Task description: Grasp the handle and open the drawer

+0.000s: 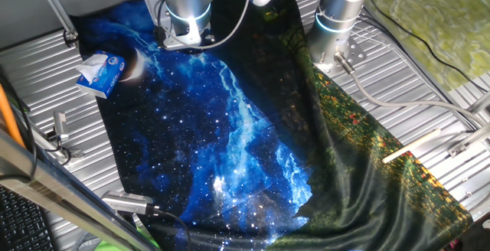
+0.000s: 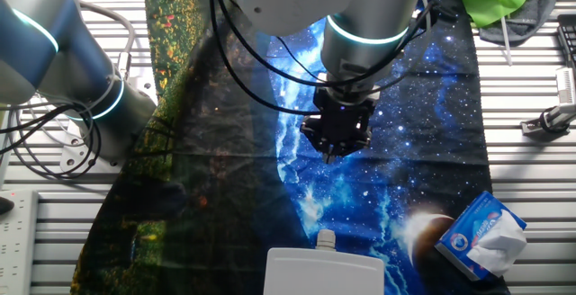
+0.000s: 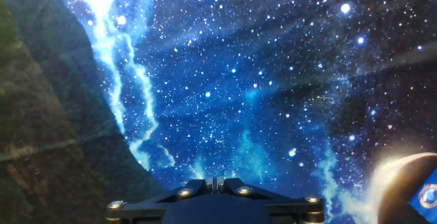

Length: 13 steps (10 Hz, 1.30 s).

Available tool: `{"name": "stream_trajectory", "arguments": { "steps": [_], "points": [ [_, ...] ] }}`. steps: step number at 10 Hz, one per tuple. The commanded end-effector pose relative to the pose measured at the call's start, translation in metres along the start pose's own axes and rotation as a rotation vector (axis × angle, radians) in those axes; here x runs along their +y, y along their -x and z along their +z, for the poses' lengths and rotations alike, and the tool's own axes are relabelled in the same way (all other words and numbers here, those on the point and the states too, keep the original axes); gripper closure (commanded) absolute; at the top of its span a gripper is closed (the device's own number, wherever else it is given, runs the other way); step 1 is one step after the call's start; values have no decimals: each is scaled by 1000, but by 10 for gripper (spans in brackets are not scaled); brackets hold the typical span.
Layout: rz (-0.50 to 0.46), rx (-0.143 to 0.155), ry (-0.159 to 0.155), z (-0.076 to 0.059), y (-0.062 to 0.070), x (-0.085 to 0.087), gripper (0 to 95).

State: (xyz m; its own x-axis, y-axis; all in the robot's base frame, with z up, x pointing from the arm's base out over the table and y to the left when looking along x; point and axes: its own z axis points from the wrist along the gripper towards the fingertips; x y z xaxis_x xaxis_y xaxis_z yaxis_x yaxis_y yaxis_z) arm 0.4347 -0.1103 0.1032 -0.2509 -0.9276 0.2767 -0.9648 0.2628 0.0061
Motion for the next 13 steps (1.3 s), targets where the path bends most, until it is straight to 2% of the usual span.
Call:
{"name": "stream_trajectory", "arguments": {
  "steps": [1,6,9,10,11,13],
  "points": [
    [-4,14,-6,0,1,-1,950],
    [-3,7,-7,0,0,-1,950],
    [-17,8,-7,2,-6,-4,950],
    [-36,6,-6,6,-12,-7,950],
    [-42,6,-6,8,-16,-9,760],
    [-49,6,-7,11,-21,-11,760]
  ]
}}
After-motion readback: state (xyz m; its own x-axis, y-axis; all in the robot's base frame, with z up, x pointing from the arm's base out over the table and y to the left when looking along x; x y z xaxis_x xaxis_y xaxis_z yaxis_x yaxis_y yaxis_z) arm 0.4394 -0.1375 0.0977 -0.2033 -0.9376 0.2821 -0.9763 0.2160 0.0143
